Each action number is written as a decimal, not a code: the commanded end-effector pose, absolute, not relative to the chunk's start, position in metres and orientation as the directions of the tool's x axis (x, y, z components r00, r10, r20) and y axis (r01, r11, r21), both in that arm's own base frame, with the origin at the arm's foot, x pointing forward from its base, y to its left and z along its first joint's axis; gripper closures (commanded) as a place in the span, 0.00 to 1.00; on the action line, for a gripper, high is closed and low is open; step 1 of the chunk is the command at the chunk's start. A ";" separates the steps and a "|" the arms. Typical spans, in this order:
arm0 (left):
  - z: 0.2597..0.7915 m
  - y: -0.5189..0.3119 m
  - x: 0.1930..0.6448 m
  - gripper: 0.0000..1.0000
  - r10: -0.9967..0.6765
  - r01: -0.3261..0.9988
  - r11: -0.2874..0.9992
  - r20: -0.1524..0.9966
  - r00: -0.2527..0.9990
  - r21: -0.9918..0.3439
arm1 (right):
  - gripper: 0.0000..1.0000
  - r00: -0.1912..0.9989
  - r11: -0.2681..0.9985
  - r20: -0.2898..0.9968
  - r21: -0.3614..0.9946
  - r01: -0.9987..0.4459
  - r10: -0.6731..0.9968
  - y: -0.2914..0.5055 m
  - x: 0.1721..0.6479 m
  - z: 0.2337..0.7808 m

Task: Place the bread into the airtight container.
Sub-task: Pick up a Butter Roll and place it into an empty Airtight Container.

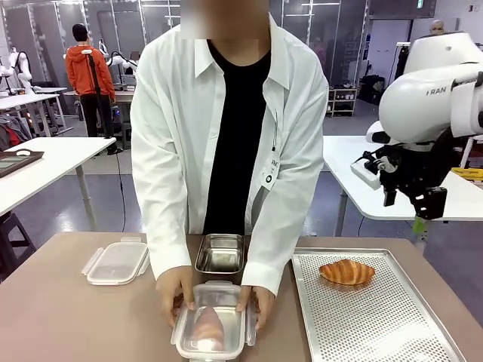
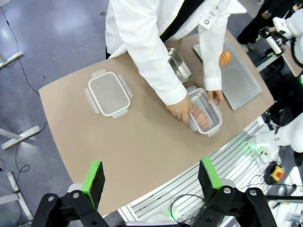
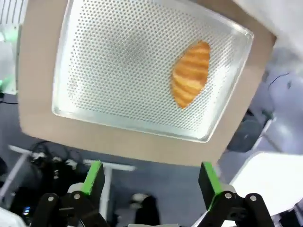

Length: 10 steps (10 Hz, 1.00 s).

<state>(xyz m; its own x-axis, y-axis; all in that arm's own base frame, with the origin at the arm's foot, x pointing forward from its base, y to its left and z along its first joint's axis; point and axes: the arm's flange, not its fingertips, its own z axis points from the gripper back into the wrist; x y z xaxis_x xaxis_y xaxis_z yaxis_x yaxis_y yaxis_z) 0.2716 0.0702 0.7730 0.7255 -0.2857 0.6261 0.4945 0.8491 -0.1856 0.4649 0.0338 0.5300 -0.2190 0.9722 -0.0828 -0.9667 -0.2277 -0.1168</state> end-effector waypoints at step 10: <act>0.773 0.070 0.271 0.00 -0.302 0.515 0.837 0.629 0.716 -0.184 | 0.00 0.139 0.492 0.800 -0.212 -0.844 0.583 -0.309 0.330 0.533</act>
